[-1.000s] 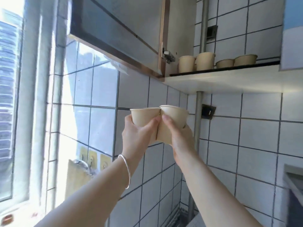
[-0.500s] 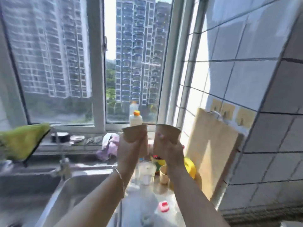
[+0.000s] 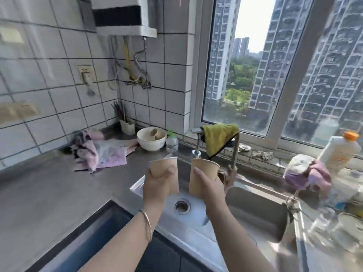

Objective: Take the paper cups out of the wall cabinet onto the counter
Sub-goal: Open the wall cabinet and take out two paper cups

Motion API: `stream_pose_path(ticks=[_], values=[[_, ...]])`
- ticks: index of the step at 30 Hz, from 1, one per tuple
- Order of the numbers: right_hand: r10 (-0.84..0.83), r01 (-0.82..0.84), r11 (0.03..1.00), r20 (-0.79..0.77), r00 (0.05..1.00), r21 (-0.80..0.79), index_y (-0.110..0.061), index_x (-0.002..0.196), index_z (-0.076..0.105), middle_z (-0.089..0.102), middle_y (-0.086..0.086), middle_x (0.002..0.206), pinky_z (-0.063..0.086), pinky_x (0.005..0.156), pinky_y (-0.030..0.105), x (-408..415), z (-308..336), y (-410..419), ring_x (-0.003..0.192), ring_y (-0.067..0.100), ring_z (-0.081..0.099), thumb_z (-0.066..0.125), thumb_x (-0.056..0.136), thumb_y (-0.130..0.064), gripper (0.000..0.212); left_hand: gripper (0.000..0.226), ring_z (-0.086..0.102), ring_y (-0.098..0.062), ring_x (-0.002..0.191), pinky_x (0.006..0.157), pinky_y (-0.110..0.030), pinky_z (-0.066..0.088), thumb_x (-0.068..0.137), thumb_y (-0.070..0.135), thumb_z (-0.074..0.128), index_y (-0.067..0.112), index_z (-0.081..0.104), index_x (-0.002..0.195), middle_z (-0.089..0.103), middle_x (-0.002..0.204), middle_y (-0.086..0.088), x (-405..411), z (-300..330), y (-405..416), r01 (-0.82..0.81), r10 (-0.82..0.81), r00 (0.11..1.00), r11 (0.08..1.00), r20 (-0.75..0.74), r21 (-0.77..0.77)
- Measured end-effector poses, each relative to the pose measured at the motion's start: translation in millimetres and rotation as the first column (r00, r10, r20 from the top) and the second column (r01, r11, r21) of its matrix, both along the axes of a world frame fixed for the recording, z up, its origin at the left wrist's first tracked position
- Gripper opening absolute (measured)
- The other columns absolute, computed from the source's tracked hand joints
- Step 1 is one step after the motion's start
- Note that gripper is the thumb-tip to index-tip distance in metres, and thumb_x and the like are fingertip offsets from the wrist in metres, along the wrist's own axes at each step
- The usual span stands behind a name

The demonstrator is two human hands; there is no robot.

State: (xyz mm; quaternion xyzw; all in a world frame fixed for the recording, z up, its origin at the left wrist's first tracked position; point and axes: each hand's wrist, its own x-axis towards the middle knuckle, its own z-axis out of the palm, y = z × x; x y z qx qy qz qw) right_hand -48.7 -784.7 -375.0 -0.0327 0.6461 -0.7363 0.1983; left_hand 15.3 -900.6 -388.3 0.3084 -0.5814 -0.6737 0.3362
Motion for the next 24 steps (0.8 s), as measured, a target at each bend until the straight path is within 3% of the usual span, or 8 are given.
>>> stream_pose_path(ticks=[4,6,9,13,17,19,21,24], values=[[0.155,-0.156,0.987,0.013,0.988,0.049,-0.014,0.092,0.062,0.067,0.008,0.086,0.055,0.074,0.042,29.3,-14.9,-97.9,0.075,0.025,0.064,0.076,0.065,-0.039,0.039,0.041,0.063,-0.016,0.077,0.071,-0.033,0.053,0.074,0.031,0.074,0.015,0.054,0.106,0.066,0.096,-0.005,53.6,-13.1,-79.0,-0.188,0.188,0.982,0.982,0.03,0.016],[0.243,-0.244,0.968,0.027,0.97,0.063,-0.015,0.091,0.064,0.069,0.008,0.087,0.055,0.074,0.042,44.6,-22.5,-141.8,0.076,0.025,0.066,0.074,0.065,-0.043,0.039,0.047,0.065,-0.022,0.081,0.081,-0.042,0.056,0.058,0.047,0.076,0.025,0.053,0.093,0.067,0.092,-0.002,78.9,-20.6,-112.9,-0.282,0.28,0.959,0.958,0.05,0.055],[0.347,-0.352,0.931,0.069,0.935,0.094,-0.013,0.095,0.062,0.067,0.005,0.086,0.055,0.074,0.04,65.6,-33.3,-205.5,0.079,0.025,0.066,0.073,0.07,-0.042,0.04,0.059,0.063,-0.019,0.079,0.082,-0.042,0.054,0.041,0.058,0.071,0.027,0.055,0.089,0.068,0.092,-0.002,113.0,-29.7,-162.5,-0.423,0.419,0.906,0.902,0.064,0.085],[0.482,-0.49,0.863,0.088,0.872,0.121,-0.013,0.099,0.062,0.066,0.003,0.086,0.057,0.077,0.041,87.2,-46.2,-288.0,0.077,0.023,0.066,0.071,0.063,-0.049,0.053,0.055,0.064,-0.022,0.081,0.077,-0.041,0.055,0.051,0.053,0.075,0.024,0.054,0.093,0.067,0.092,-0.002,144.0,-39.1,-224.0,-0.573,0.568,0.82,0.814,0.077,0.096],[0.622,-0.626,0.764,0.08,0.779,0.158,-0.014,0.095,0.057,0.06,-0.001,0.079,0.055,0.063,0.032,110.1,-53.7,-362.9,0.072,0.018,0.061,0.07,0.077,-0.038,0.034,0.043,0.062,-0.021,0.081,0.077,-0.039,0.054,0.067,0.043,0.077,0.024,0.052,0.096,0.064,0.092,0.0,174.5,-50.5,-276.3,-0.716,0.708,0.698,0.693,0.11,0.083],[0.69,-0.688,0.699,0.066,0.721,0.196,-0.014,0.094,0.055,0.061,0.004,0.086,0.057,0.072,0.038,125.5,-58.0,-395.3,0.079,0.023,0.061,0.069,0.077,-0.041,0.035,0.039,0.062,-0.021,0.082,0.075,-0.037,0.053,0.068,0.042,0.077,0.025,0.051,0.092,0.064,0.093,-0.001,190.7,-55.1,-300.7,-0.774,0.764,0.633,0.626,0.125,0.093],[0.727,-0.722,0.656,0.071,0.683,0.22,-0.012,0.097,0.059,0.064,0.007,0.094,0.056,0.085,0.043,142.6,-62.8,-424.9,0.087,0.026,0.064,0.07,0.074,-0.045,0.042,0.046,0.063,-0.021,0.083,0.071,-0.032,0.051,0.062,0.047,0.075,0.023,0.053,0.094,0.065,0.092,0.0,207.4,-58.0,-322.6,-0.813,0.8,0.583,0.573,0.14,0.105],[0.775,-0.768,0.591,0.092,0.625,0.246,-0.014,0.1,0.061,0.065,0.003,0.088,0.056,0.084,0.04,167.2,-70.7,-467.0,0.089,0.026,0.065,0.07,0.074,-0.044,0.041,0.074,0.064,-0.023,0.089,0.068,-0.029,0.046,0.048,0.058,0.07,0.015,0.055,0.107,0.067,0.099,-0.003,232.1,-64.5,-355.3,-0.858,0.843,0.514,0.5,0.162,0.119]])
